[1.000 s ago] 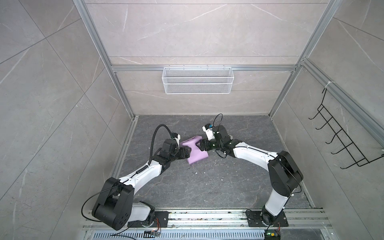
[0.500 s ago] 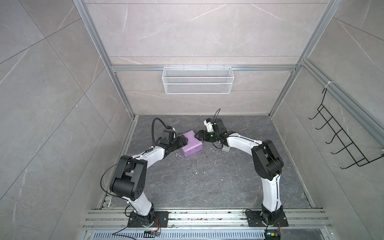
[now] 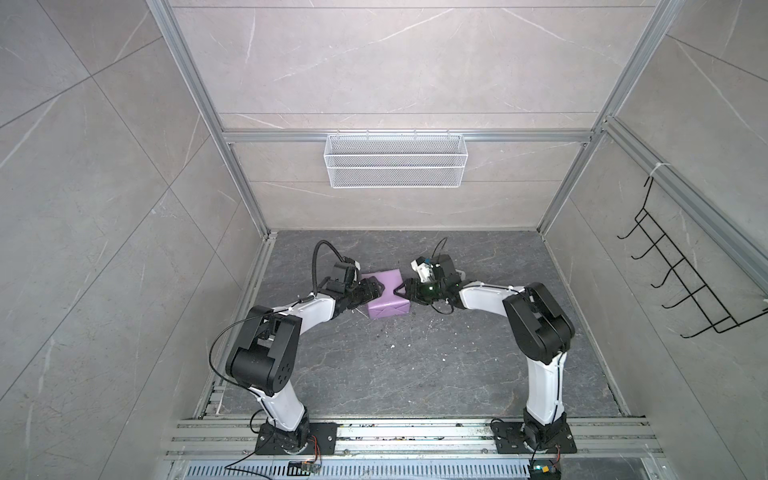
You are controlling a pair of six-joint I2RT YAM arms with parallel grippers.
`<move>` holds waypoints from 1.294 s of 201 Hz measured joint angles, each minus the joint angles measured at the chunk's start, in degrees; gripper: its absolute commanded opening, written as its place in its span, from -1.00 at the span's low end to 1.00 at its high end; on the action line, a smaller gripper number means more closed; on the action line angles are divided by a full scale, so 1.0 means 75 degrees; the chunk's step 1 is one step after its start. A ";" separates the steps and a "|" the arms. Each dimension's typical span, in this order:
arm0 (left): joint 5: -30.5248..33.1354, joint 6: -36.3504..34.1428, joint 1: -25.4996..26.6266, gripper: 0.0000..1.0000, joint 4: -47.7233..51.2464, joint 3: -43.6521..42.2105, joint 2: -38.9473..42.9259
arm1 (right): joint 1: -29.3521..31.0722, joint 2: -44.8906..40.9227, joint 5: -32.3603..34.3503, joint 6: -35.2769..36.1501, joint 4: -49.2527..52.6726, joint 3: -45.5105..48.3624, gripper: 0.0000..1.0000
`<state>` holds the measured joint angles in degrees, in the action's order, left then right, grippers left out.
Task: Wrap the gift box in paper
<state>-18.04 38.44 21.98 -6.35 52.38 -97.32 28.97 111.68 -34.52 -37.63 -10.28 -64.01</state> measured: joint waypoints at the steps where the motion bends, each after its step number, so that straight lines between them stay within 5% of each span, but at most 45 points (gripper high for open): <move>1: -0.0012 0.0000 0.0009 0.62 -0.0006 -0.0017 0.0009 | 0.0003 -0.0047 0.0003 -0.0015 -0.0009 0.0055 0.38; 32: -0.0224 0.0117 0.0306 0.65 -0.0099 -0.0819 0.0557 | 0.0096 -0.1810 0.0306 0.0052 0.0163 0.1839 0.61; 59: 0.0230 -0.0029 0.0277 0.74 0.0207 -0.1163 0.1480 | -0.0321 -0.3302 0.1492 0.0589 0.1081 0.2340 0.71; 108: 0.3252 -0.1279 -0.0058 0.99 0.0428 -0.1784 0.4062 | -0.0796 -0.5517 0.5473 0.1912 0.2419 0.2337 0.98; 158: 0.5094 -0.2836 -0.1198 0.99 -0.0321 -0.3244 0.4937 | -0.1256 -0.5511 0.8463 0.2789 0.1973 0.2940 0.99; 202: 0.4919 -0.3981 -0.2296 0.99 -0.1612 -0.3520 0.3363 | -0.1751 -0.4628 0.8766 0.3754 -0.0251 0.4500 0.99; 260: 0.3780 -0.4724 -0.3069 0.98 -0.3987 -0.4205 0.2343 | -0.2518 -0.4403 0.7685 0.4398 -0.2999 0.5557 0.99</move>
<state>10.31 3.01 -1.04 -36.25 20.84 -79.75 10.09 78.65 23.11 -4.64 -32.77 -22.33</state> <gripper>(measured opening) 0.995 0.997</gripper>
